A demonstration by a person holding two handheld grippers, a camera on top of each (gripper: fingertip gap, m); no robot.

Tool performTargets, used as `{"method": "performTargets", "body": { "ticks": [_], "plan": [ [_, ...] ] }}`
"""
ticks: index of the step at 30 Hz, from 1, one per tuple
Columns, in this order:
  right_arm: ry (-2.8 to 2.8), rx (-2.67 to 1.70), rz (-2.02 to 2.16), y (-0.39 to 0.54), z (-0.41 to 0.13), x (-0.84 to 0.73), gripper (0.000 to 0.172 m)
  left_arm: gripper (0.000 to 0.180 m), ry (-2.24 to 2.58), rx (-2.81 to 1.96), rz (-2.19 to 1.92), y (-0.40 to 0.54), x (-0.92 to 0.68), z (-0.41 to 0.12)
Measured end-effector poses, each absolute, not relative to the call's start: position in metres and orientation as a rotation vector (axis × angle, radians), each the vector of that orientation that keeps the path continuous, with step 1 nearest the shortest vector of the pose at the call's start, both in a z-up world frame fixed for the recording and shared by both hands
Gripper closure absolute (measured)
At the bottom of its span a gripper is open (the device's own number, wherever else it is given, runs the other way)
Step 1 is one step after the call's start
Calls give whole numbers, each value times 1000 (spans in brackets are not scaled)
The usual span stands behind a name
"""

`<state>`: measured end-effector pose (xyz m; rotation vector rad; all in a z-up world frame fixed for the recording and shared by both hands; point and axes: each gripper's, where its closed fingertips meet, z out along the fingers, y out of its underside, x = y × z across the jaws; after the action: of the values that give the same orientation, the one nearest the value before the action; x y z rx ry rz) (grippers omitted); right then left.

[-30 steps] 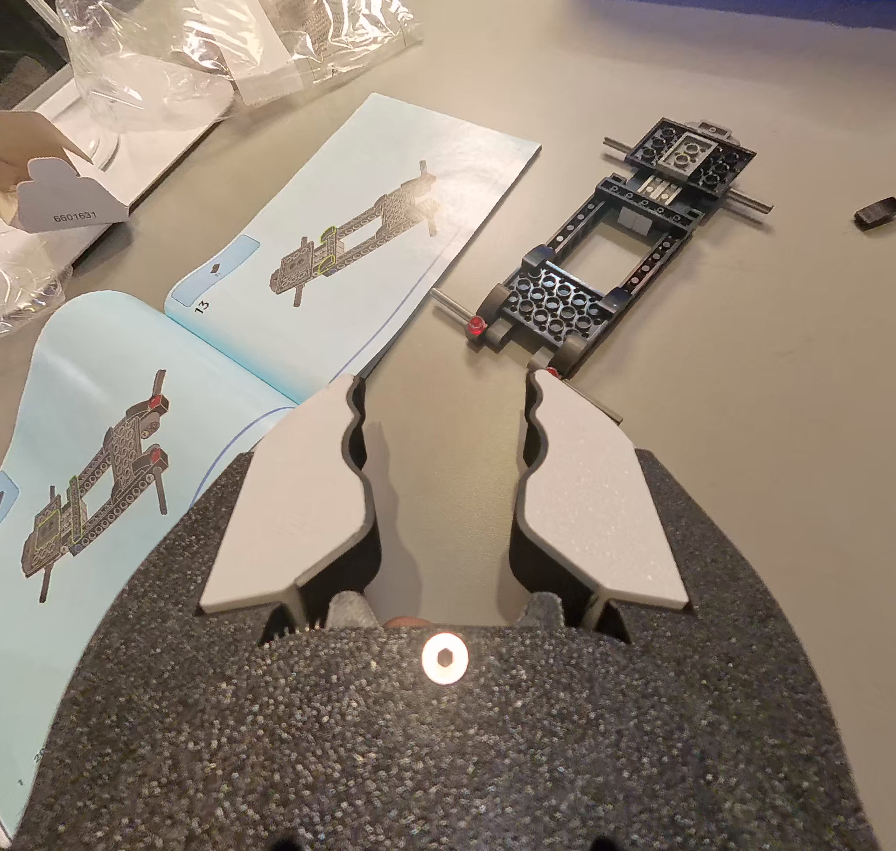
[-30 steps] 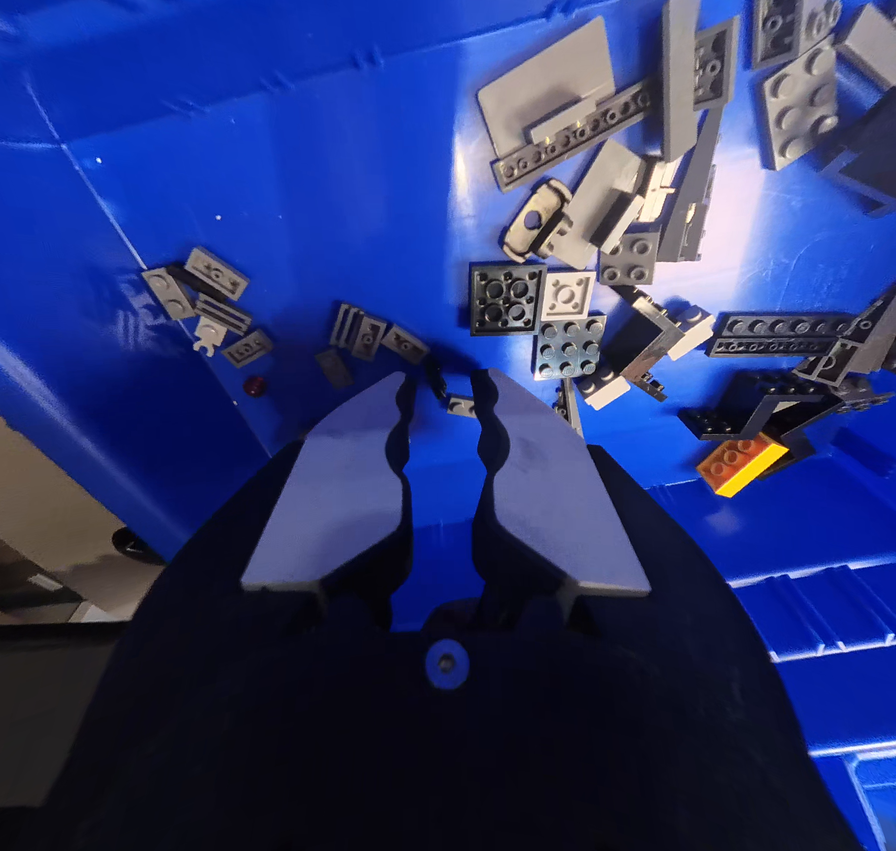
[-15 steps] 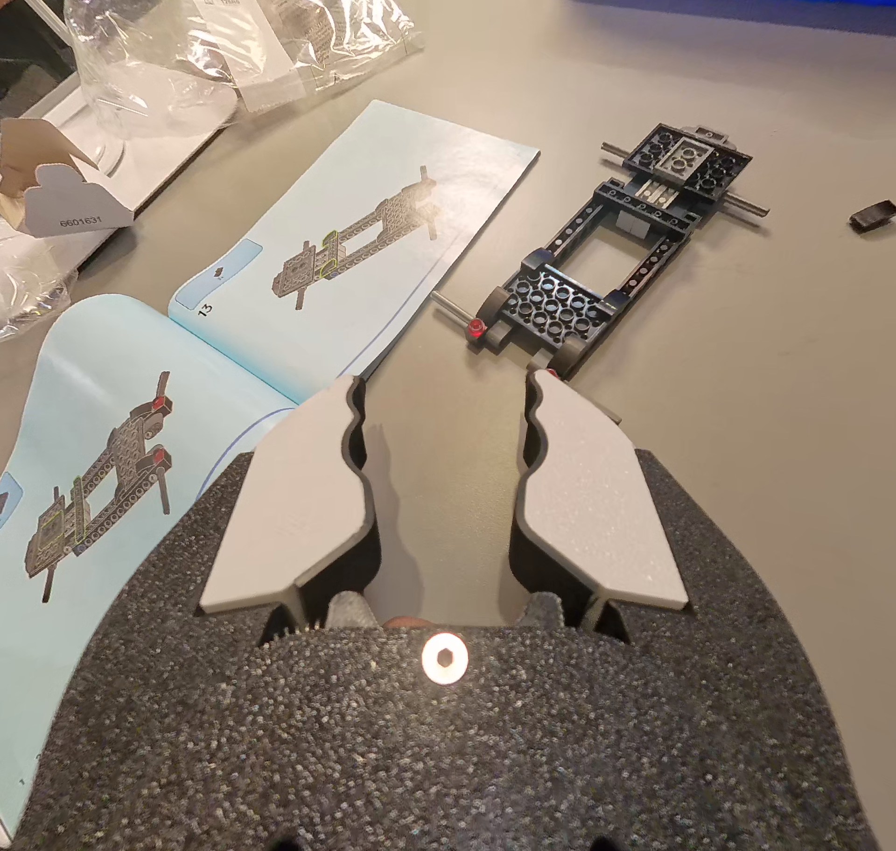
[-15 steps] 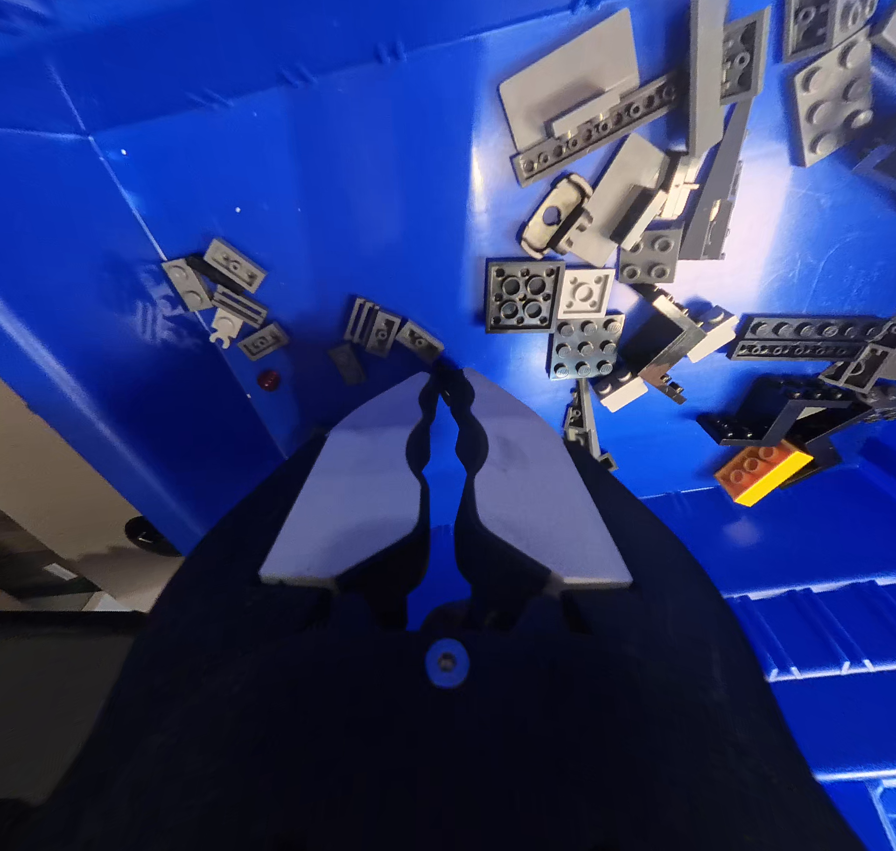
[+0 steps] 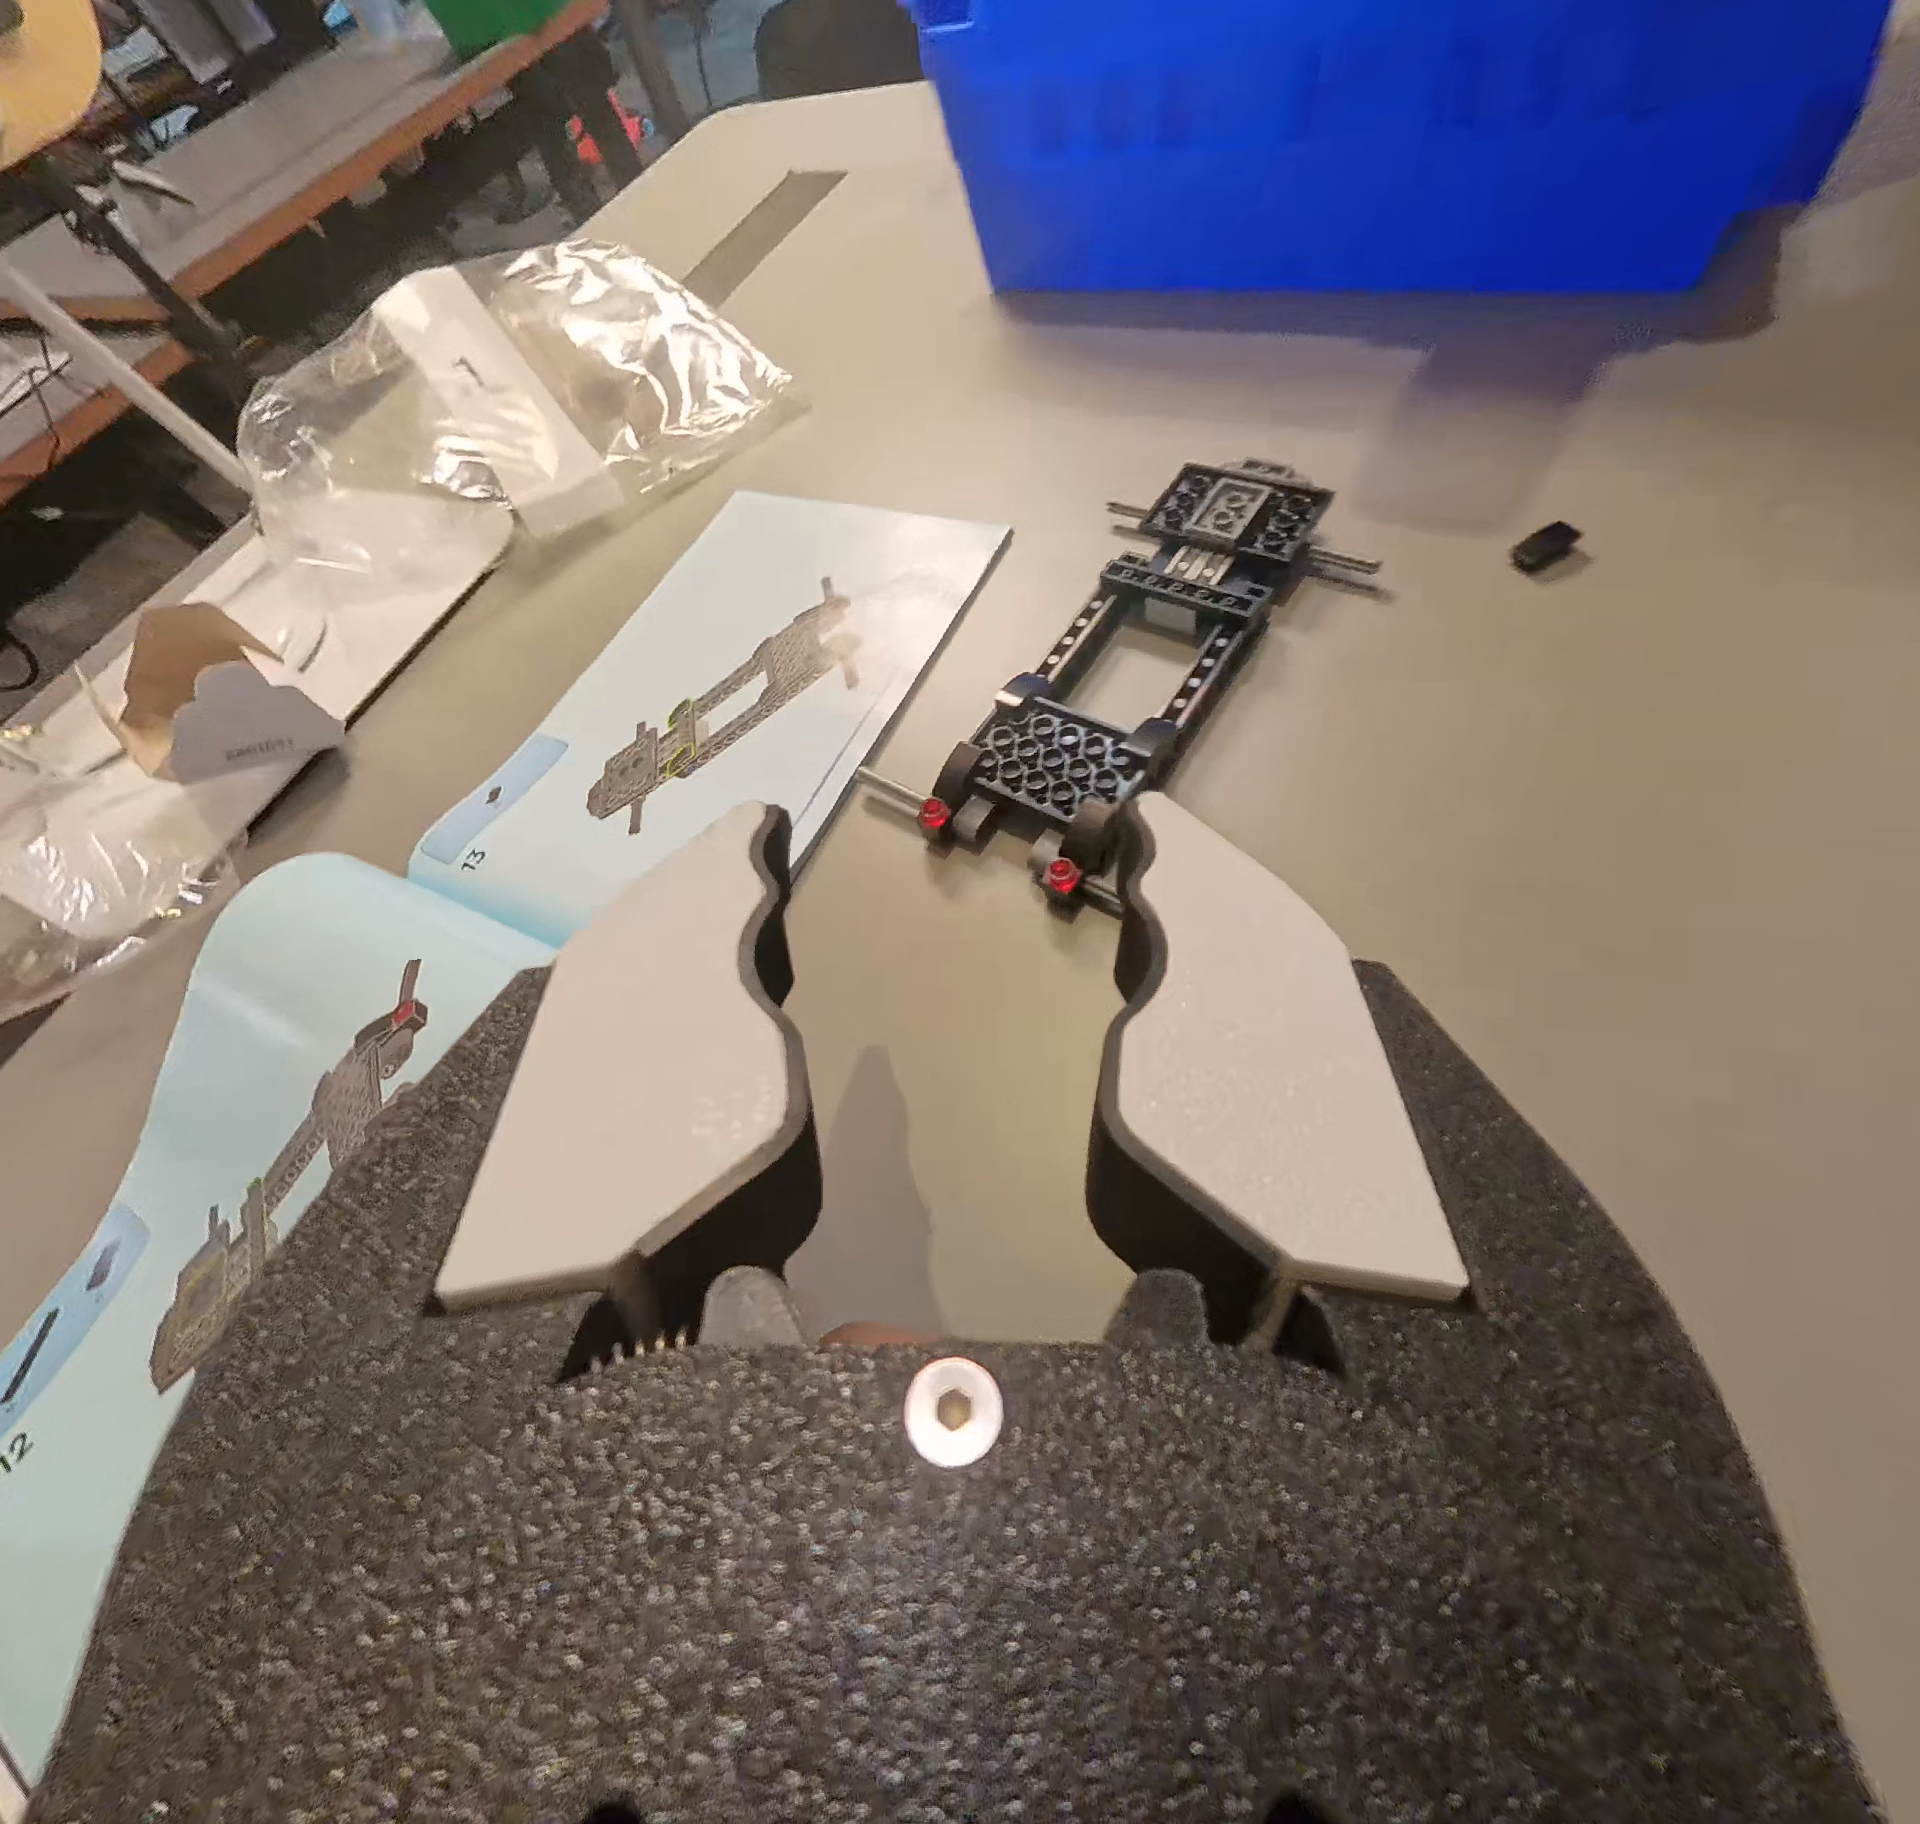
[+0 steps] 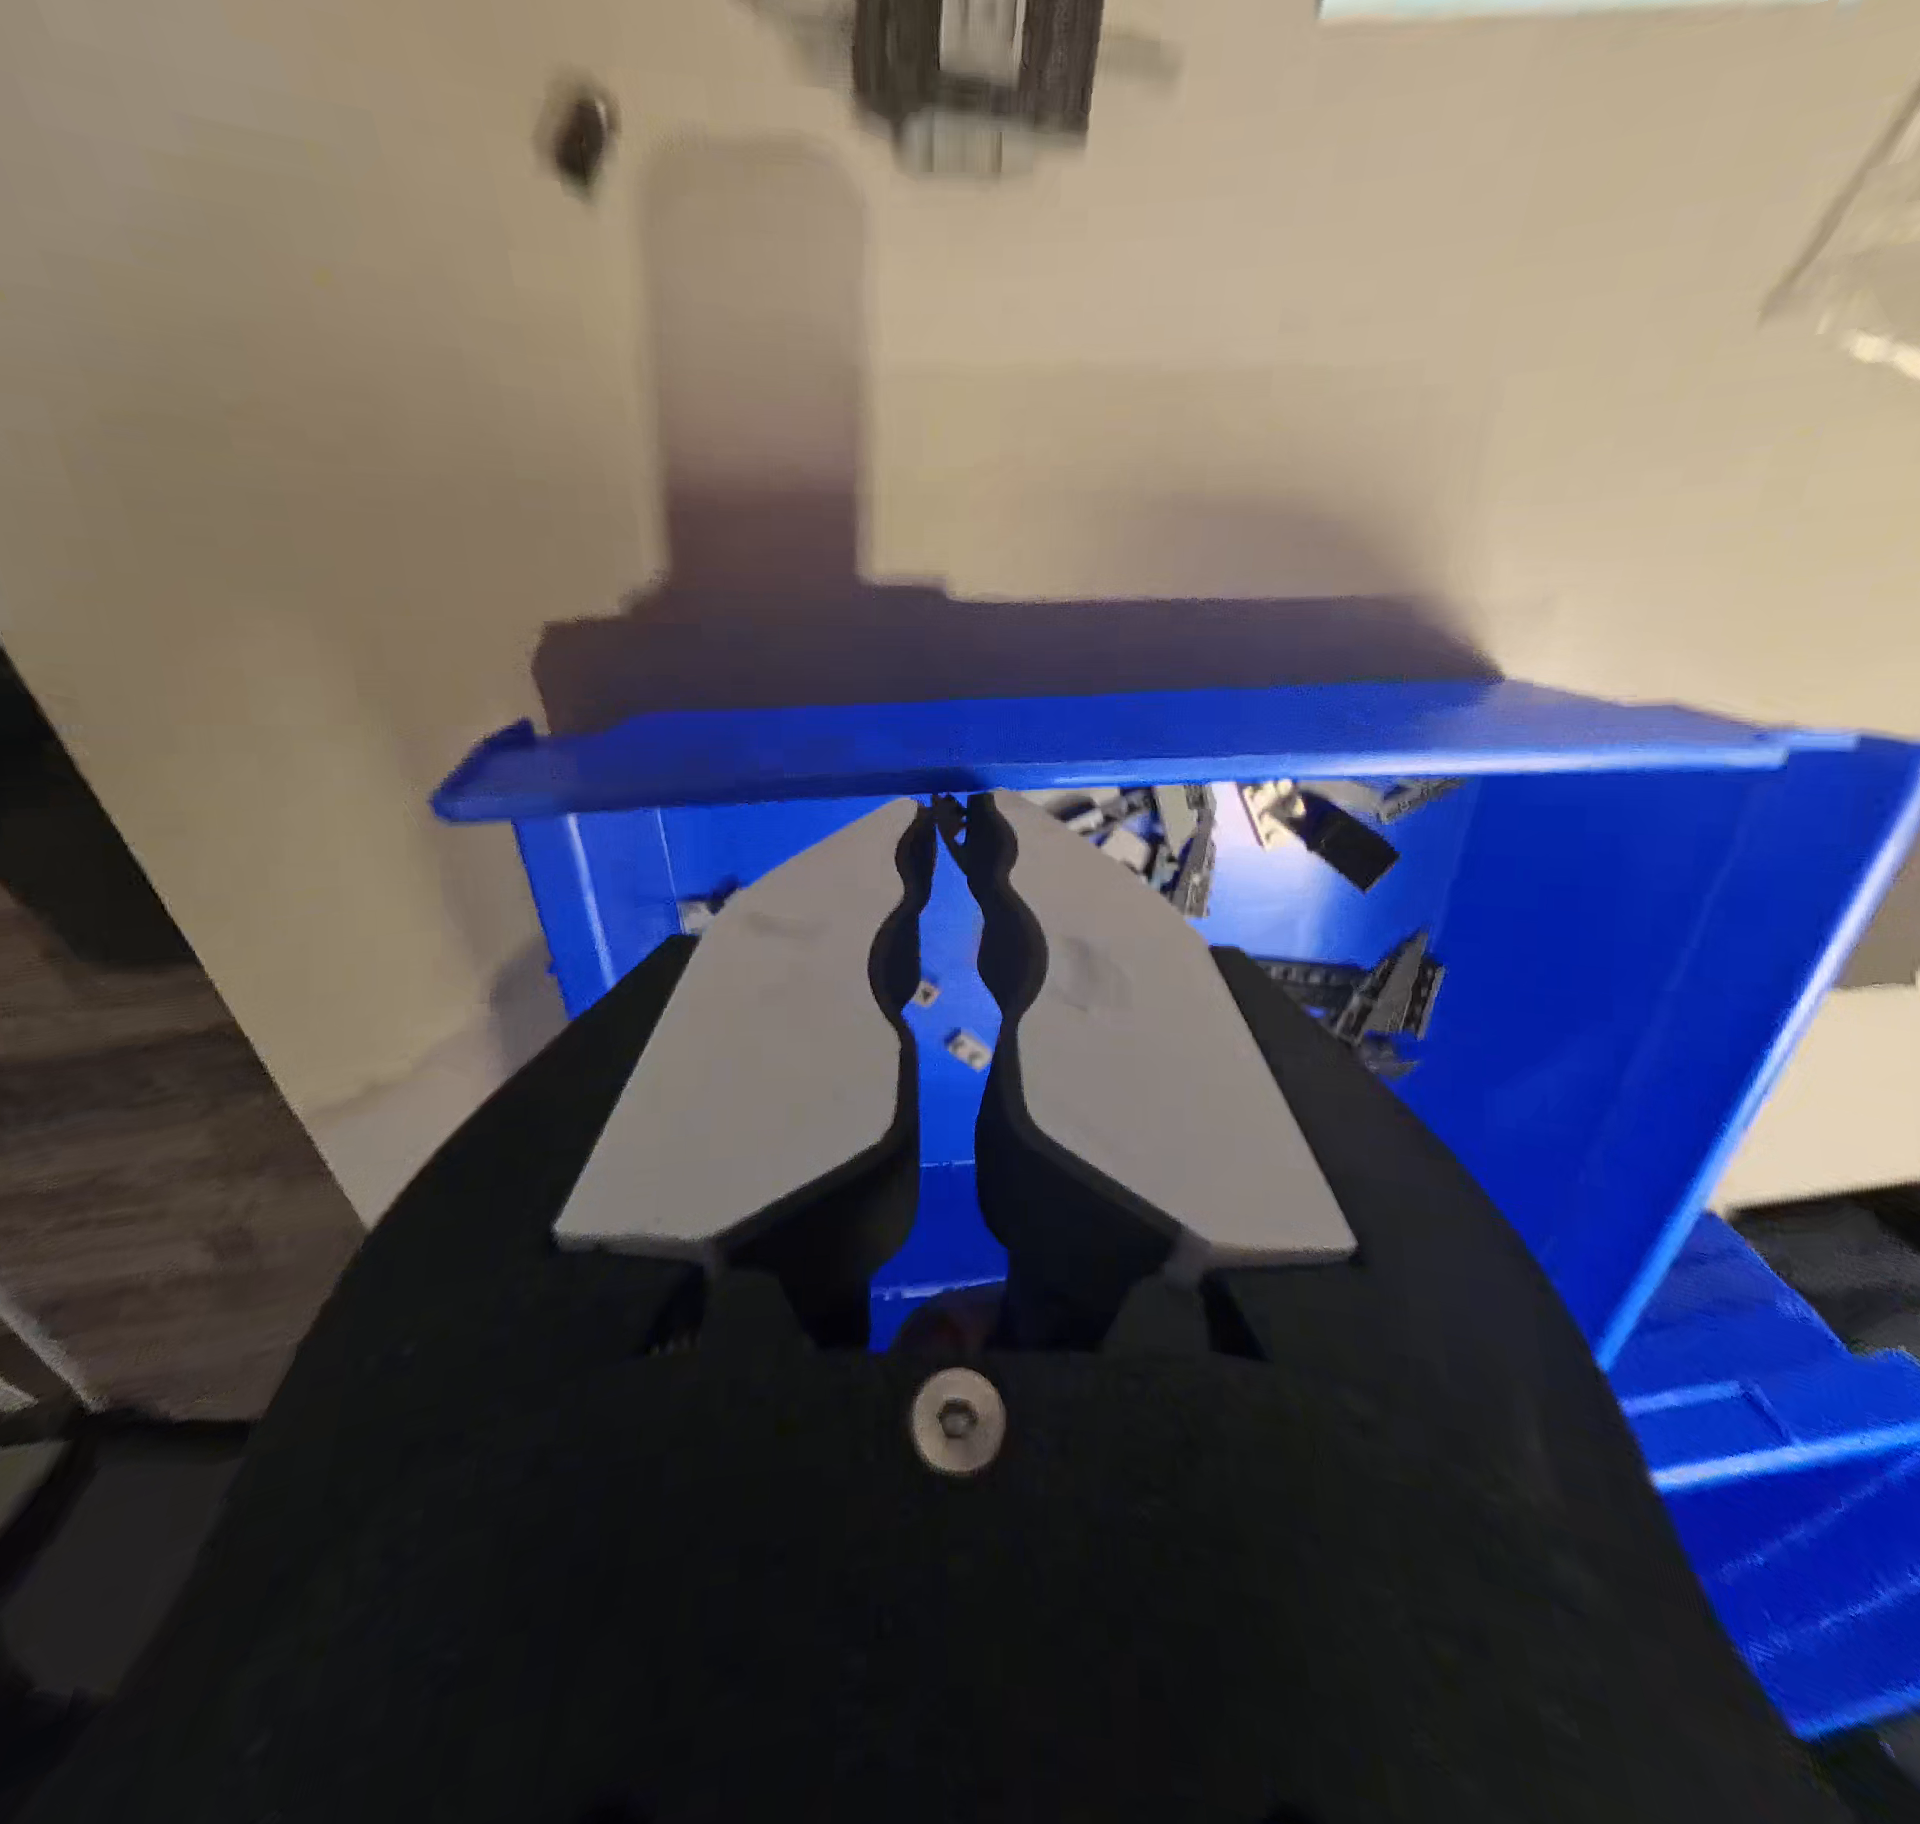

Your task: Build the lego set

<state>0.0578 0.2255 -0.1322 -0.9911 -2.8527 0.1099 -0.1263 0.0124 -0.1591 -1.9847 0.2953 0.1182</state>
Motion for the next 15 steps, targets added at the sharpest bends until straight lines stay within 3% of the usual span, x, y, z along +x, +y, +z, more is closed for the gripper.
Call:
{"method": "performTargets", "body": {
  "ticks": [9, 15],
  "plan": [
    [-2762, -1094, -191, 206, -130, 20, 166, 120, 341, -2044, 109, -3, -113, -175],
    [-2687, -1260, 67, 187, -116, 53, 166, 120, 357, -2067, 118, -13, -109, -179]
  ]
}}
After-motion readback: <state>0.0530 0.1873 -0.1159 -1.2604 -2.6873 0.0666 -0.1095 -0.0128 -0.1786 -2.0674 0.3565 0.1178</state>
